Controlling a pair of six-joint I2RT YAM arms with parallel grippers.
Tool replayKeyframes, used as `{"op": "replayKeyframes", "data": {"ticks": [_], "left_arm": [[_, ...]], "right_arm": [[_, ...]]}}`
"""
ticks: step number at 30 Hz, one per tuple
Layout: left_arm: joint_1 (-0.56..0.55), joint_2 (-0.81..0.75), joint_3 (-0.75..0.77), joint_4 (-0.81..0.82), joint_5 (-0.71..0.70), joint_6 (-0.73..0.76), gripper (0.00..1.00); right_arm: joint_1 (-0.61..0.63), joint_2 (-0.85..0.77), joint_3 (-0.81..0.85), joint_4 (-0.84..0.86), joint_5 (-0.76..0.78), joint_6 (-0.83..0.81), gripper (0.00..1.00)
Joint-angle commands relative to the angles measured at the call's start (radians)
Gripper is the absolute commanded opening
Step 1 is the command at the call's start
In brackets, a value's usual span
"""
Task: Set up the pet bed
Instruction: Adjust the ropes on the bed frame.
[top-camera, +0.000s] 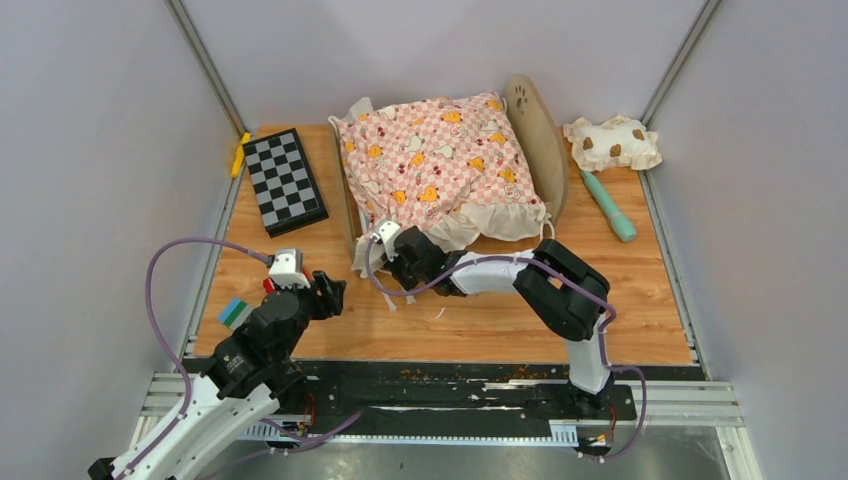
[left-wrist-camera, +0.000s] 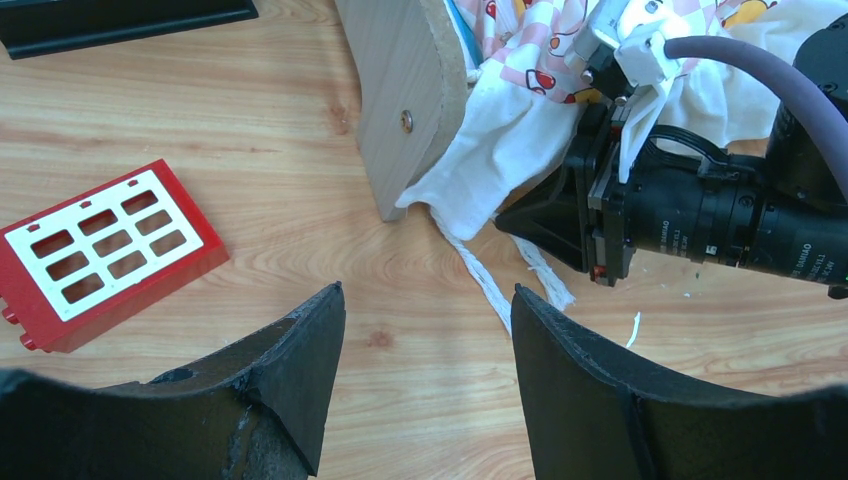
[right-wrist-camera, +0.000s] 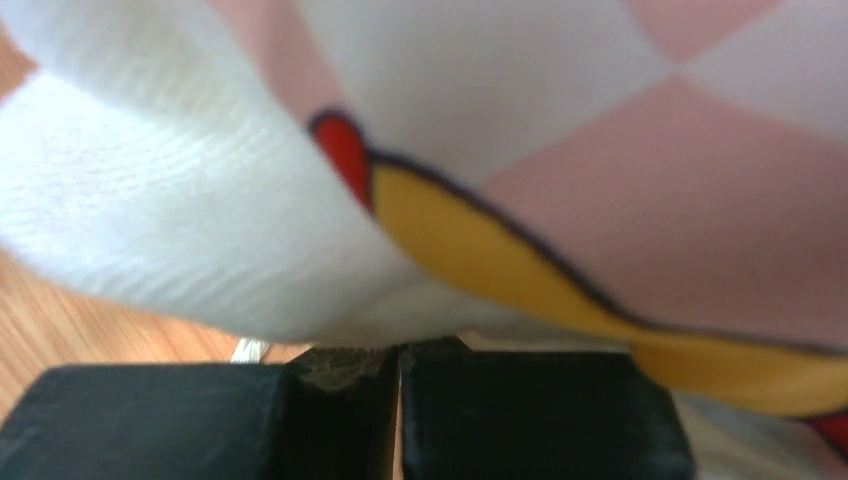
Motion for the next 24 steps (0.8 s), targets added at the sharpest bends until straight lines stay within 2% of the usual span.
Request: {"op": "replayKeyframes", "data": {"ticks": [1,9,15,24], "left_arm": [[0.002,0.004,-0.003,0.026,0.002,-0.004,0.69],[0.002,0.002,-0.003,0.028,0.001,-0.003,0.69],[0.002,-0.003,-0.006,0.031,0.0,0.002,0.69],[0.002,-0.008,-0.008,0.036,-0.003,0.01,0.69]], "right_arm": [[0.003,-0.045,-0.042,-0.001,-0.057,-0.04,0.0],[0.003,-0.153,-0.104,0.057,-0.149,-0.171,0.0],[0.003,-0.189,-0.113,0.052,-0.284,-0.29,0.0],[0.011,-0.114,0.065,-0.157,-0.38,-0.472,0.0]]}}
